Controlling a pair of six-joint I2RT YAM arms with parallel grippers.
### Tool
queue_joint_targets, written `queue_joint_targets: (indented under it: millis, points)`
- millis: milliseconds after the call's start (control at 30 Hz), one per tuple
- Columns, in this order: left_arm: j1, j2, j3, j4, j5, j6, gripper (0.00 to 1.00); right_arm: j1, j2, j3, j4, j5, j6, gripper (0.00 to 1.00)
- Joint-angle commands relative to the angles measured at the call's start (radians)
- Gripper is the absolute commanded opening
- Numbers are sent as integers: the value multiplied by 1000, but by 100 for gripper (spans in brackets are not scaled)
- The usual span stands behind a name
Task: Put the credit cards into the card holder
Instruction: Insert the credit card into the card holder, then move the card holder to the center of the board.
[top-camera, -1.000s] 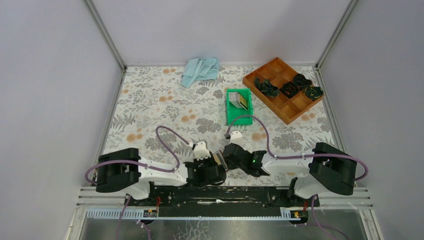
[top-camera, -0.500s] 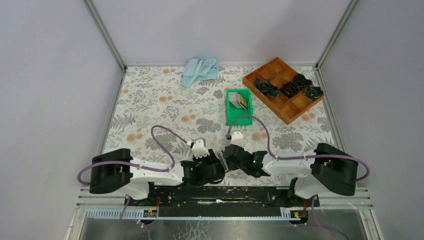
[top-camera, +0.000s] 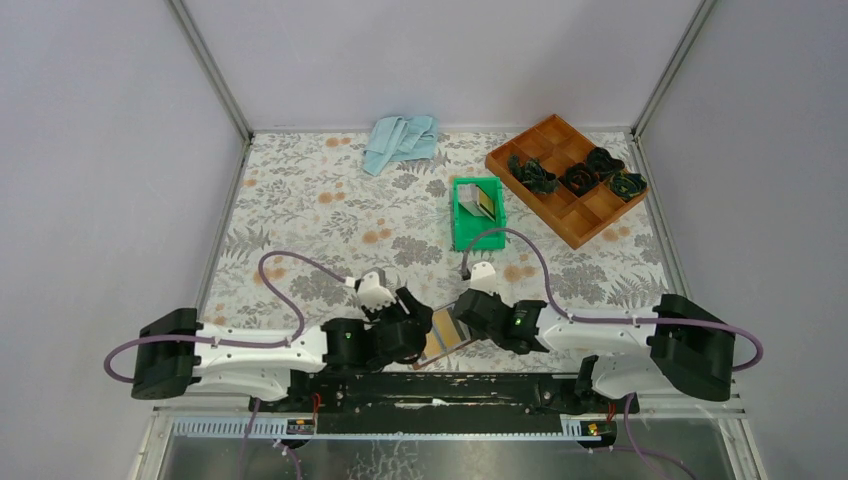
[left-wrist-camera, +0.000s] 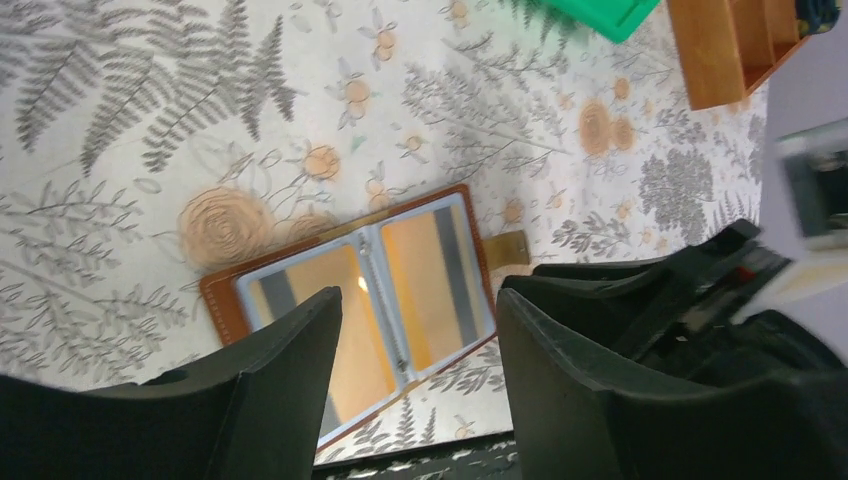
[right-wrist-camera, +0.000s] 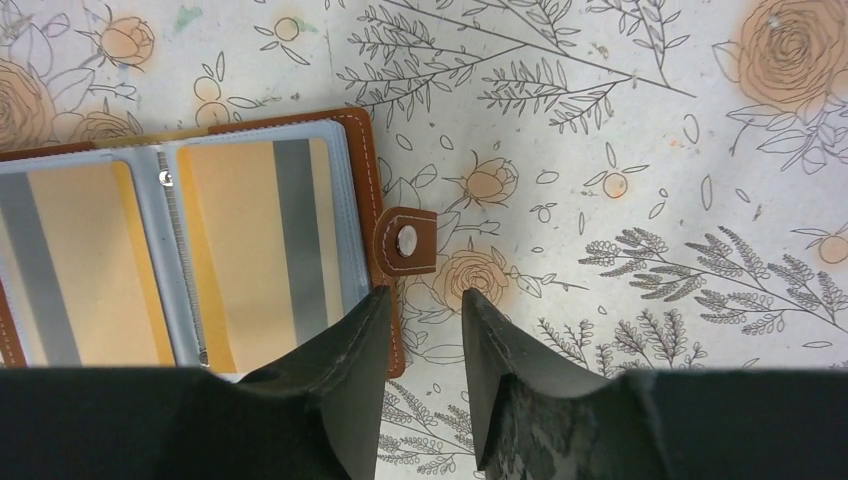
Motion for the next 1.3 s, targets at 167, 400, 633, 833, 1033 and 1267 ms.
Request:
queue_joint_targets:
  millis: [167,400,633,833,1033,1267]
  points:
    - [-173,-21,-79,-181,30,-189,68,21,-121,35,-25,9,-47,39]
    - [-270,24,-92,-241,36,-347,69,94,-67,78,-58,-24,-29,22]
    - [-278,20,-160,-205,37,-403,66,177,11,63,-56,-51,60,8]
    - [-277,58,-202,-179,24,-463,62,238,87,49,-13,-78,116,5]
    - [-270,45,-241,-182,-30,-525,61,239,166,71,37,-56,106,6]
    - [-188,17,-260,-145,-69,-455,61,225,261,114,105,-8,62,6]
